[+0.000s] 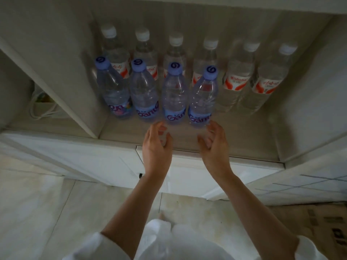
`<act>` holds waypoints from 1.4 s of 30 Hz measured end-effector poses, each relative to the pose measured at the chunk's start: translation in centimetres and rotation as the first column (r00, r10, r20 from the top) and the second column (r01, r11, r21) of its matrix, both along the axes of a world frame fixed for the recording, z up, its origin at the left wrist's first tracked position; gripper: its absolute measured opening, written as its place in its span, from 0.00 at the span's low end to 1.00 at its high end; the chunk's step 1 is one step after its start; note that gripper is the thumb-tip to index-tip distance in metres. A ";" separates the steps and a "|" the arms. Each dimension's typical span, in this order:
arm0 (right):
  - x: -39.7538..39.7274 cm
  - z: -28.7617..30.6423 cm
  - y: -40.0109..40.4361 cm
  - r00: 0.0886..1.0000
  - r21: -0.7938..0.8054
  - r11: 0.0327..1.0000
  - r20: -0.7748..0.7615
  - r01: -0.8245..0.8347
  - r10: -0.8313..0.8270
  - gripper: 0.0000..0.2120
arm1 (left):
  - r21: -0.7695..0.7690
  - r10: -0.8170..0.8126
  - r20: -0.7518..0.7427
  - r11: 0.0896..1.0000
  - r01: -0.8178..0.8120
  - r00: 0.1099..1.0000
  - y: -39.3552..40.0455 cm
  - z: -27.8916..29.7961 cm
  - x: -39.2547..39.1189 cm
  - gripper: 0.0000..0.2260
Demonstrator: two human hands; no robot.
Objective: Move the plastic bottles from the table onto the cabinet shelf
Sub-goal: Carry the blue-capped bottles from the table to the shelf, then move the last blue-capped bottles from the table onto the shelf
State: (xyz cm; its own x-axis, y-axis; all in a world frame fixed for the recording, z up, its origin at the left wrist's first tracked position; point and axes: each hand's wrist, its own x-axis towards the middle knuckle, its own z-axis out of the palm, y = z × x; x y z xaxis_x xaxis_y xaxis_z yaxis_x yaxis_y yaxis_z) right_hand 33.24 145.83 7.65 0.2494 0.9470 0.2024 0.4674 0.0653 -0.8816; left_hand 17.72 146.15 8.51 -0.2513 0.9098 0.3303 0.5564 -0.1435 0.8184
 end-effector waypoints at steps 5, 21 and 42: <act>0.0 0.8 -4.3 0.969 -0.029 0.970 0.054 -0.240 0.241 0.21 | -0.056 0.216 0.068 0.976 -0.212 0.974 -4.9 -0.5 -0.5 0.13; -12.3 -2.0 -18.9 0.358 -0.310 0.373 0.107 -0.875 0.928 0.14 | -0.248 0.754 -0.065 0.623 -0.742 0.654 -34.1 -4.4 -7.4 0.09; -27.1 -4.5 -63.4 -0.622 -0.386 -0.544 0.107 -0.745 0.776 0.14 | -0.481 0.944 -0.128 -0.327 -0.814 -0.304 -80.6 -7.0 -1.6 0.06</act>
